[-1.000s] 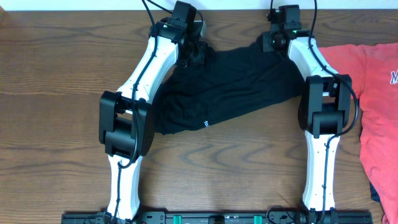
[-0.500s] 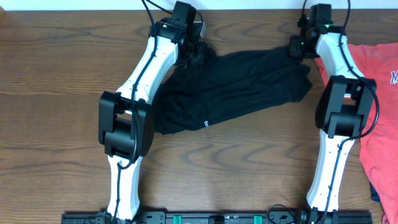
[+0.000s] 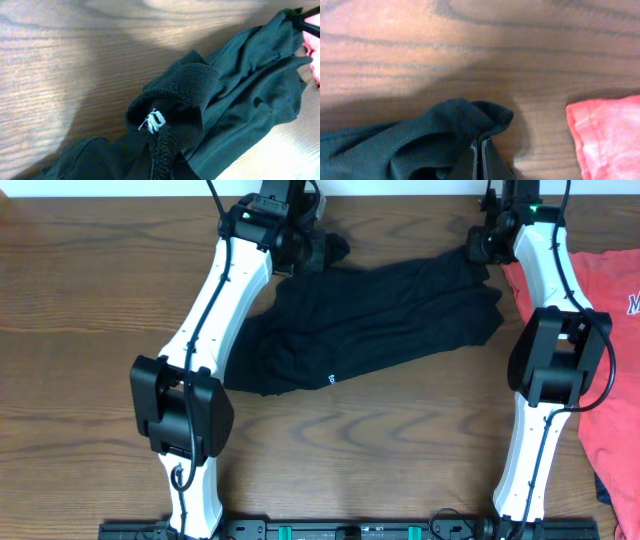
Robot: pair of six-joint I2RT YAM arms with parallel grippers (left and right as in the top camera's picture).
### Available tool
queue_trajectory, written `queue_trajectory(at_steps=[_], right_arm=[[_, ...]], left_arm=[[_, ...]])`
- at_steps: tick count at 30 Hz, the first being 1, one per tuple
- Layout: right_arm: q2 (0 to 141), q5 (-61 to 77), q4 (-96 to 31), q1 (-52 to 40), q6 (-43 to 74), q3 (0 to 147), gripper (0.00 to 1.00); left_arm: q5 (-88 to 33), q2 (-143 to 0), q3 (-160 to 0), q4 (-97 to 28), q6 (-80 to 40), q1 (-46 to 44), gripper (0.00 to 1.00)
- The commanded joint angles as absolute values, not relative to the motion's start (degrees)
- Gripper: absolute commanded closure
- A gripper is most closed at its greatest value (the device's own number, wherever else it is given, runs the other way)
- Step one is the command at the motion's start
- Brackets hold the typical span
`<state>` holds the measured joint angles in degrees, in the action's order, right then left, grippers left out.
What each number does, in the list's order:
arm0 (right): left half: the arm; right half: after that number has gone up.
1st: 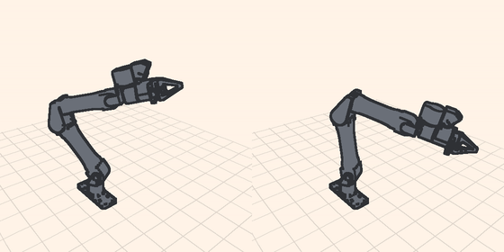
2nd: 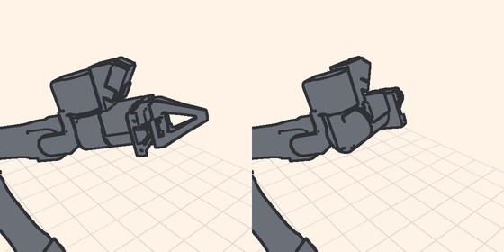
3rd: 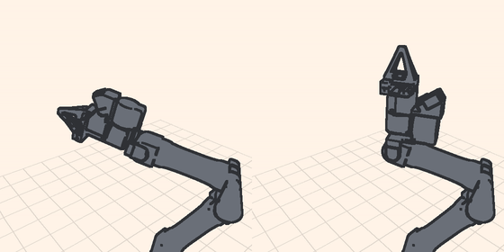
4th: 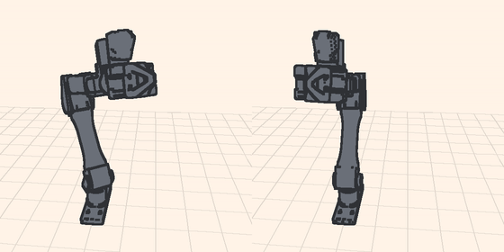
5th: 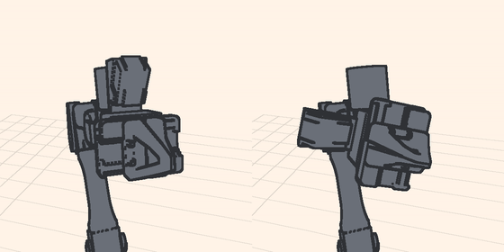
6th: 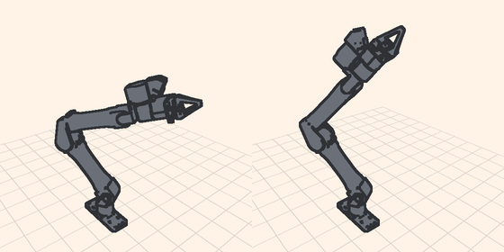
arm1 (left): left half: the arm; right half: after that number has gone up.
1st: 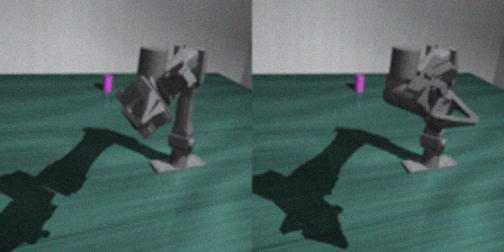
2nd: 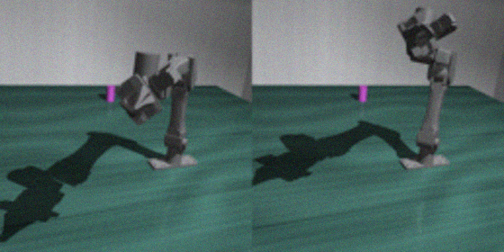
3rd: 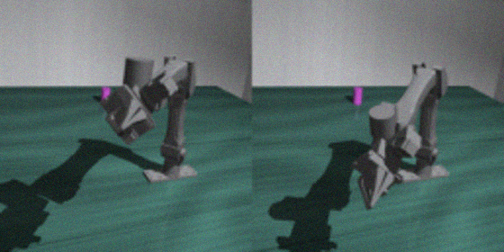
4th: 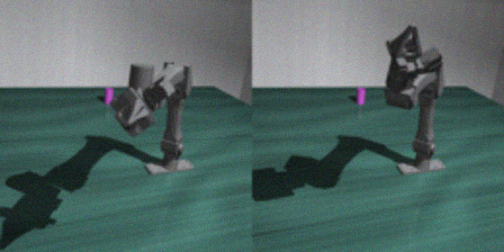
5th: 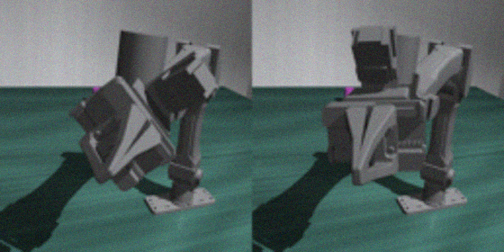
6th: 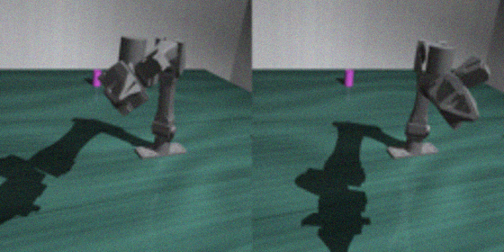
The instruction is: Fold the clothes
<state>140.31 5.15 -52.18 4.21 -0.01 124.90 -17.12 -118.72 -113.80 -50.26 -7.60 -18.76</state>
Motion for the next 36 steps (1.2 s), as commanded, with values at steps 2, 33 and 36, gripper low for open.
queue_trajectory(at_steps=[2, 33, 36], right_arm=[[136.7, 5.4, -55.5, 3.5, -1.0, 126.7, 0.99], [127.6, 6.3, -84.1, 3.5, -3.1, 126.7, 0.99], [127.6, 6.4, -85.1, 3.5, -3.0, 126.7, 0.99]], left_arm=[[-15.7, -116.9, -113.9, -53.0, -7.3, -18.5, 0.94], [-11.9, -109.7, -113.5, -77.1, -11.2, -19.3, 0.94], [-11.9, -109.7, -112.2, -77.1, -11.4, -20.9, 0.94]])
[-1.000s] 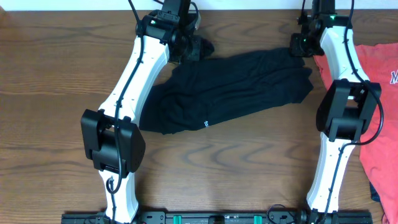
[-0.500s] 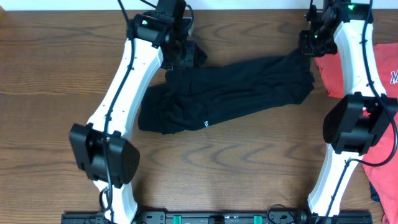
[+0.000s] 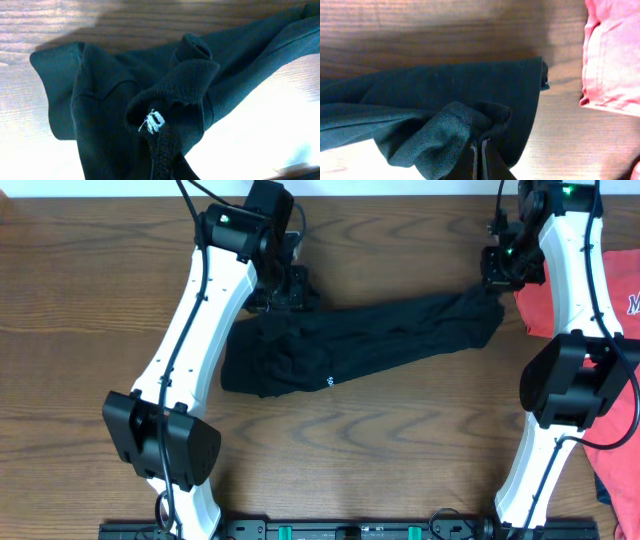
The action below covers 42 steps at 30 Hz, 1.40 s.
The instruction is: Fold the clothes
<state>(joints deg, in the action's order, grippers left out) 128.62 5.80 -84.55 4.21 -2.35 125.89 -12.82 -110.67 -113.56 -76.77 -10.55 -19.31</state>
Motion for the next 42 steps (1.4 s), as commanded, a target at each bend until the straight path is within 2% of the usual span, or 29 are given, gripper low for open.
queue_trajectory(at_steps=[1, 17, 31, 32, 34, 35, 42], right_arm=[[127.6, 6.5, -85.3, 3.5, -3.0, 126.7, 0.99], [127.6, 9.5, -88.5, 2.4, -3.0, 123.6, 0.99], [127.6, 6.2, -79.1, 4.4, 6.0, 112.4, 0.99], [127.6, 6.2, -78.3, 4.8, 6.4, 112.0, 0.82], [127.6, 6.2, -77.0, 5.2, 6.3, 111.7, 0.38], [127.6, 6.2, -76.4, 5.2, 6.0, 111.7, 0.02], [127.5, 7.2, -76.4, 5.2, 4.3, 119.3, 0.01]], left_arm=[[-11.9, -109.7, -111.5, -76.8, -11.5, -21.5, 0.94], [-8.2, -109.7, -89.5, -63.9, -20.9, -25.8, 0.94], [-8.1, -109.6, -88.4, -63.3, -20.7, -25.8, 0.94], [-8.1, -109.6, -88.4, -63.0, -20.7, -25.8, 0.94], [-8.1, -109.6, -88.4, -62.6, -20.6, -25.8, 0.94], [-8.1, -109.6, -88.4, -62.2, -20.6, -25.8, 0.94], [-8.1, -109.6, -88.4, -61.9, -20.4, -25.8, 0.94]])
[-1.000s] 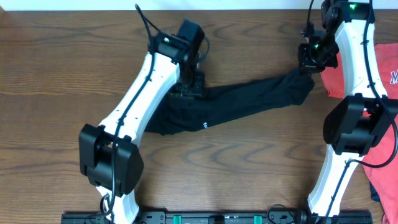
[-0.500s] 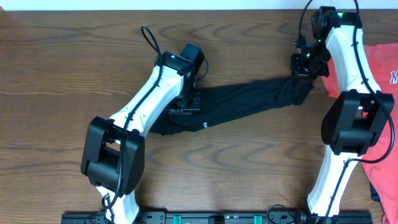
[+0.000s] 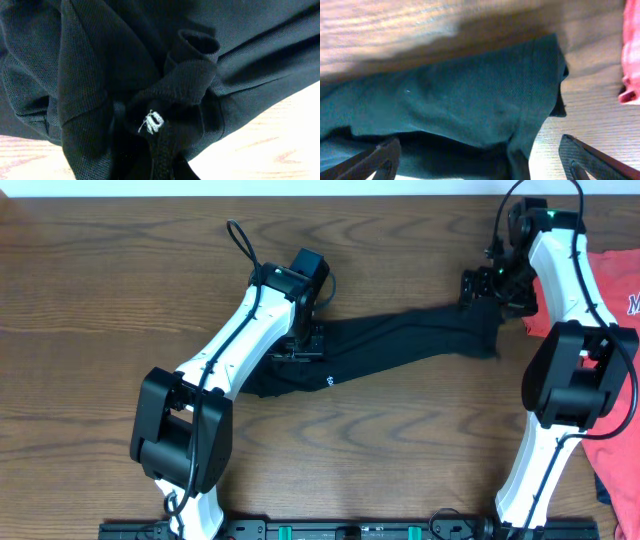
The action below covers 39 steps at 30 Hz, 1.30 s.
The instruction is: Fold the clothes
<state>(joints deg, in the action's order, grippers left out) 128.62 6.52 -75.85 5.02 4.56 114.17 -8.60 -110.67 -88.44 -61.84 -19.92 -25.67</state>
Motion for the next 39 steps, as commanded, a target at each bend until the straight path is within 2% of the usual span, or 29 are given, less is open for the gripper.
queue_trajectory(at_steps=[1, 5, 12, 13, 14, 16, 17, 23, 30, 39], right_arm=[[127.5, 8.6, -77.1, 5.2, 3.0, 120.8, 0.01], [127.5, 12.4, -80.1, 4.4, 1.2, 125.1, 0.01], [127.5, 12.3, -82.1, 1.8, 1.0, 125.5, 0.01], [127.5, 12.3, -82.1, 1.5, 1.0, 125.5, 0.01], [127.5, 12.3, -82.1, 1.3, 1.0, 125.5, 0.01], [127.5, 12.3, -82.1, 0.6, 1.0, 125.5, 0.01], [127.5, 12.3, -82.1, 0.4, 1.0, 125.5, 0.01], [127.5, 12.3, -82.0, -0.7, 1.0, 125.5, 0.01], [127.5, 12.3, -81.9, -0.8, 1.0, 125.5, 0.01], [127.5, 12.3, -82.1, 0.8, 1.0, 125.5, 0.01]], left_arm=[[-8.1, -109.6, -88.4, -61.7, -20.4, -25.8, 0.91], [-8.1, -109.3, -88.4, -58.5, -20.4, -25.7, 0.65], [-8.1, -104.2, -89.1, -51.1, -20.6, -25.7, 0.37], [-8.1, -103.1, -89.1, -50.5, -21.2, -25.6, 0.37], [-8.1, -101.8, -89.1, -49.9, -22.0, -25.4, 0.49], [-8.1, -99.7, -89.1, -49.3, -24.0, -24.9, 0.81], [-8.4, -98.8, -89.1, -49.1, -24.6, -24.7, 0.94], [-17.2, -95.9, -89.0, -49.3, -24.6, -25.1, 0.94], [-25.5, -101.1, -89.0, -49.8, -24.6, -25.1, 0.94], [-26.3, -108.6, -89.0, -50.3, -24.6, -24.9, 0.94]])
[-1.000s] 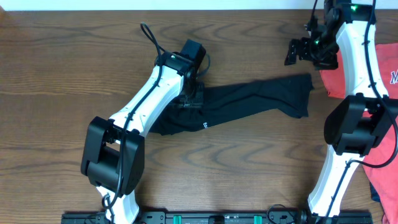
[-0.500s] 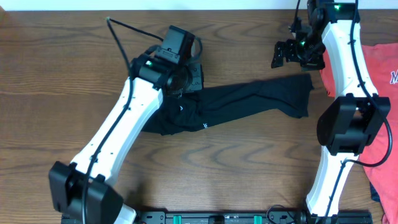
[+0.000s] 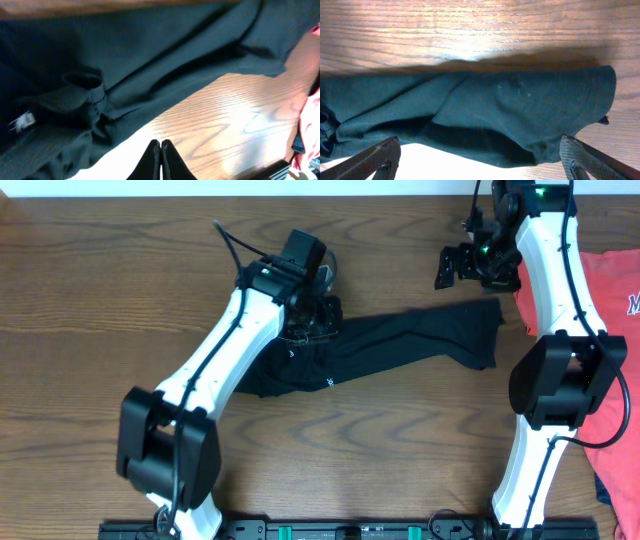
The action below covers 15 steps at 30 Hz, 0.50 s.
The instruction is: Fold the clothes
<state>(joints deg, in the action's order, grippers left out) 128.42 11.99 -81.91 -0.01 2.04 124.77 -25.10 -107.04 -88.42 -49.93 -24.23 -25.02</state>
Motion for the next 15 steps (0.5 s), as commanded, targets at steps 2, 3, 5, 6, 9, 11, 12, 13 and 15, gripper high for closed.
queue_trajectory(at_steps=[2, 3, 5, 6, 9, 11, 12, 13, 15], right_arm=[[127.5, 12.3, -82.1, 0.9, 1.0, 125.5, 0.01], [127.5, 12.3, -82.1, 0.8, 1.0, 125.5, 0.01], [127.5, 12.3, -82.1, 0.8, 1.0, 125.5, 0.01], [127.5, 12.3, -82.1, 0.8, 1.0, 125.5, 0.01], [127.5, 12.3, -82.0, 0.9, 1.0, 125.5, 0.01], [127.5, 12.3, -82.0, 0.9, 1.0, 125.5, 0.01], [127.5, 12.3, -82.0, 0.8, 1.0, 125.5, 0.01], [127.5, 12.3, -82.0, 0.8, 1.1, 125.5, 0.01], [127.5, 12.3, -82.0, 0.8, 1.5, 125.5, 0.01]], left_arm=[[-26.1, -109.8, -88.9, -50.5, -24.6, -24.6, 0.94], [-25.1, -110.3, -88.6, -50.8, -24.6, -24.3, 0.94], [-23.0, -111.3, -88.1, -51.8, -24.9, -23.4, 0.94], [-22.2, -111.7, -87.4, -52.0, -25.0, -22.8, 0.94], [-22.2, -112.0, -84.5, -51.5, -25.0, -20.5, 0.94], [-22.1, -112.0, -81.9, -50.5, -25.0, -18.5, 0.94], [-22.1, -112.0, -80.4, -49.8, -25.0, -17.4, 0.94], [-22.0, -112.0, -79.3, -49.2, -24.9, -16.6, 0.94], [-22.0, -112.0, -76.6, -48.0, -24.9, -15.0, 0.94]])
